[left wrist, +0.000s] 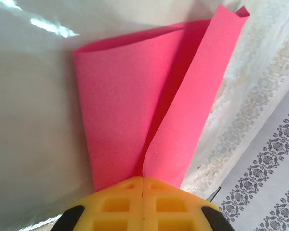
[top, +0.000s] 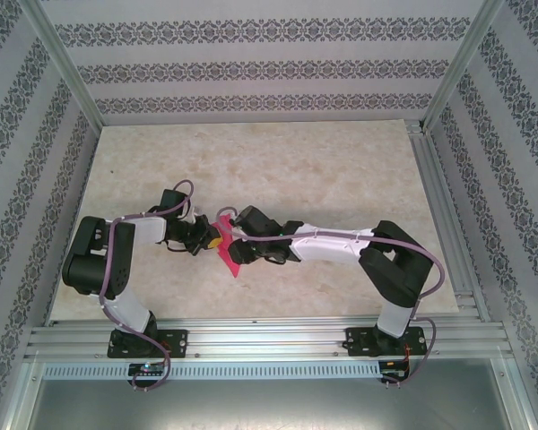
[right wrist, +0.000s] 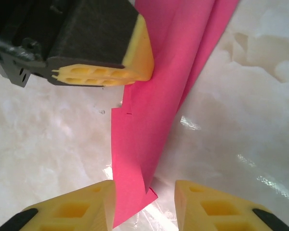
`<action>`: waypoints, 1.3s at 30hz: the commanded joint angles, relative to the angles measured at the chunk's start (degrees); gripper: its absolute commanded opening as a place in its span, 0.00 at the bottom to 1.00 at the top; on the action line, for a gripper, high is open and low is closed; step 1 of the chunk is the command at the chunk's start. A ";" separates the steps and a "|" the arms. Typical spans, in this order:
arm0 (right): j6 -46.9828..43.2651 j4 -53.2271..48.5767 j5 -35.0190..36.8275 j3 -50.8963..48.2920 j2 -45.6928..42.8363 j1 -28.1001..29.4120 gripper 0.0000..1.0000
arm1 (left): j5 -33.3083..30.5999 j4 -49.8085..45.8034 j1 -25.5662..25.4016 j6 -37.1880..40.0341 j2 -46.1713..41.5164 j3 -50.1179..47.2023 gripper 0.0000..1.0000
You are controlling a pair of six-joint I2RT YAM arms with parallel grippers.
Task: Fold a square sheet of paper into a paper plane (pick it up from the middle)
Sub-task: Fold the wing for the fifth time at the center of the table.
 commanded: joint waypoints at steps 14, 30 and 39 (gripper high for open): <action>14.87 15.63 -15.40 -7.53 2.96 -5.63 0.26 | 2.62 -4.80 3.77 5.67 -5.21 0.61 0.00; 16.34 17.91 -18.50 -7.78 4.45 -4.08 0.33 | 3.57 -2.13 4.99 6.67 -0.64 -0.92 0.01; 13.60 12.12 -15.26 -6.09 4.96 -2.76 0.36 | 2.91 -3.96 5.17 8.00 -0.49 -0.37 0.00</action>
